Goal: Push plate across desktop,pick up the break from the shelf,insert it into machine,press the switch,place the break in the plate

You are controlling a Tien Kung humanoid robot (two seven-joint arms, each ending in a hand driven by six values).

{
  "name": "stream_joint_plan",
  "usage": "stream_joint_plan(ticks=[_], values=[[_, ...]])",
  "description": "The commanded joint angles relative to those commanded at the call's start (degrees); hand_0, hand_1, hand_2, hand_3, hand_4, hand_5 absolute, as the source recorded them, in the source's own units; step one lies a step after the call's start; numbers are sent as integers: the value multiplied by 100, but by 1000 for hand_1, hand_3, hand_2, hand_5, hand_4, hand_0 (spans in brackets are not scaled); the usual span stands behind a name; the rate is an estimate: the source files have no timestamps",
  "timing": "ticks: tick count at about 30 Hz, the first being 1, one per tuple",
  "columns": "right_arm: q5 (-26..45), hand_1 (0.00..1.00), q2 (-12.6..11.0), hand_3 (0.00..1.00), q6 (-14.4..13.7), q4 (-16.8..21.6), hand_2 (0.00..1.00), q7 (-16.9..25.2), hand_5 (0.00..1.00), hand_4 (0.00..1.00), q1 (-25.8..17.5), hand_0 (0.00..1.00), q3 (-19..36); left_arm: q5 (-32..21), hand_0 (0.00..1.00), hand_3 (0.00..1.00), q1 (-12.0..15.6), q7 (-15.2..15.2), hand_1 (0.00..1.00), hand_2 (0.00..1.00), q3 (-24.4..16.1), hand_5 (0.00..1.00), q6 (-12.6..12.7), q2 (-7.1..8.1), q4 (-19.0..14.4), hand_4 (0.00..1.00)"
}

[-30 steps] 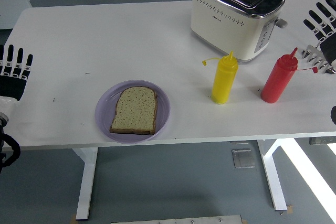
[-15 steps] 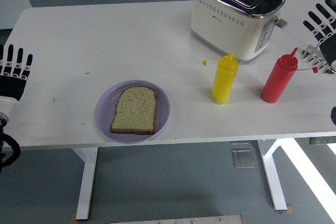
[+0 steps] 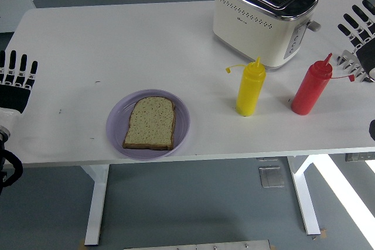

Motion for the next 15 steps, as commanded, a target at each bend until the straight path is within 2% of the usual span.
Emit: stream_joint_plan(ticks=[10,11,15], values=[[-3,718,2,718,-12,9,696,0,450,766,6,758,23,0,831,814,-13,-2,776,768,-19,968,2,-1,0,815],[-3,717,2,679,-15,11,671,0,449,766,6,756,23,0,831,814,-14,-2,774,767,-21,967,3,-1,0,816],[-10,717,2,679,-26,17,671,0,449,766,11,756,24,1,831,814,-16,-4,774,767,-24,967,5,-2,2,816]])
